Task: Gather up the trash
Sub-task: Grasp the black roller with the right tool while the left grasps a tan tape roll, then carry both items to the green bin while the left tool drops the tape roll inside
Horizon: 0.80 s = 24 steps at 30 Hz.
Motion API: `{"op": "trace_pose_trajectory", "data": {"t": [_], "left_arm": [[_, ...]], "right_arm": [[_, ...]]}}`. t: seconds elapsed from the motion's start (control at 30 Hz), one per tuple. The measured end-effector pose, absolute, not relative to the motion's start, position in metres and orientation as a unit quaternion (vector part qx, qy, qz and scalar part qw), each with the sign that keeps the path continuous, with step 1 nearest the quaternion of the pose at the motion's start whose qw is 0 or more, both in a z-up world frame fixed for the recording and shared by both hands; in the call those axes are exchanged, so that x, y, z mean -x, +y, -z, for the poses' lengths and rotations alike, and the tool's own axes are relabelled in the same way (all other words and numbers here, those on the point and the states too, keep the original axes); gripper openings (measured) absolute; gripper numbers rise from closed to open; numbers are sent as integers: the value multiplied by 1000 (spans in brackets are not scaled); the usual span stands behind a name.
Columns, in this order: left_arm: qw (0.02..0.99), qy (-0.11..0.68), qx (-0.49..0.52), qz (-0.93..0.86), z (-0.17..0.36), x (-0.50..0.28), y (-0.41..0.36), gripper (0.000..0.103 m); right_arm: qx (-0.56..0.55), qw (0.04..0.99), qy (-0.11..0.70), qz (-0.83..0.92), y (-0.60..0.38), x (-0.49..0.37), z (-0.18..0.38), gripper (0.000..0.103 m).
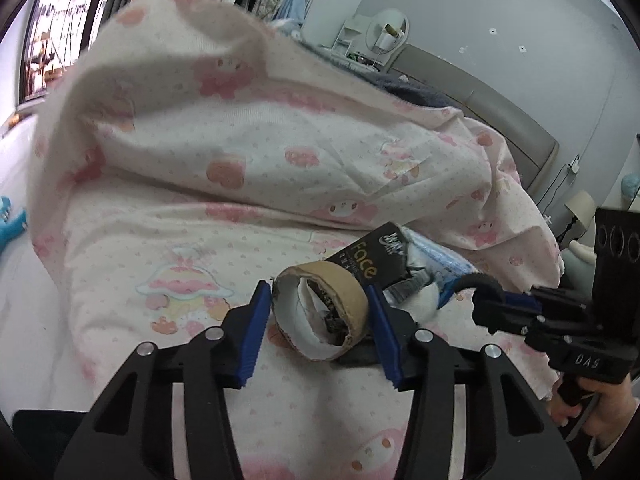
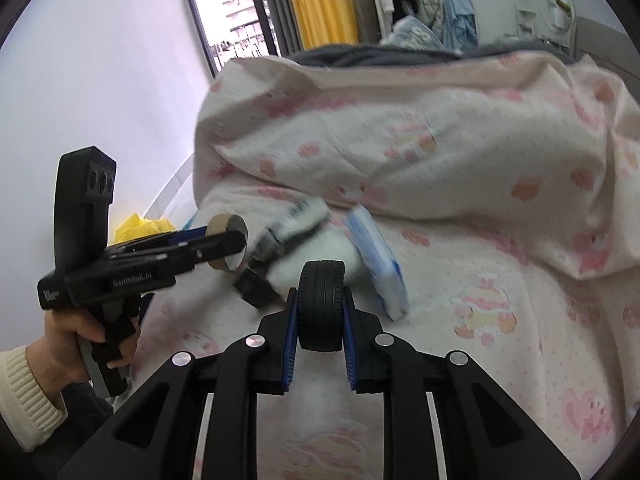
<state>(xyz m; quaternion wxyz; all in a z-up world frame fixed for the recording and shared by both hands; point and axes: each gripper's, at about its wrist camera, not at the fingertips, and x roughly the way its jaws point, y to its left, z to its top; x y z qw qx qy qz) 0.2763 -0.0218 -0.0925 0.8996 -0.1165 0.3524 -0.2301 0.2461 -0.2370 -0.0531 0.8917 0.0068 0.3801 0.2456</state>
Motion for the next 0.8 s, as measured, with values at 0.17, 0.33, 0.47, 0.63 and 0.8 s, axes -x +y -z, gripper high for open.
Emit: {"op": "trace_pose_trajectory", "data": {"t": [0.17, 0.33, 0.47, 0.63, 0.8], "left_arm": [[914, 339, 103, 196, 74, -252, -5, 52], [919, 352, 95, 149, 72, -229, 15, 52], [916, 378, 79, 108, 81, -217, 37, 52], [908, 408, 56, 71, 96, -206, 64, 52], [890, 452, 48, 33, 125, -198, 92, 52]], "right_arm": [[-2, 897, 365, -251, -223, -237, 36, 20], [-1, 895, 363, -259, -207, -227, 31, 20], [2, 891, 362, -273, -187, -217, 25, 20], [10, 885, 358, -296, -155, -207, 20, 20], [22, 878, 359, -315, -121, -201, 19, 20]]}}
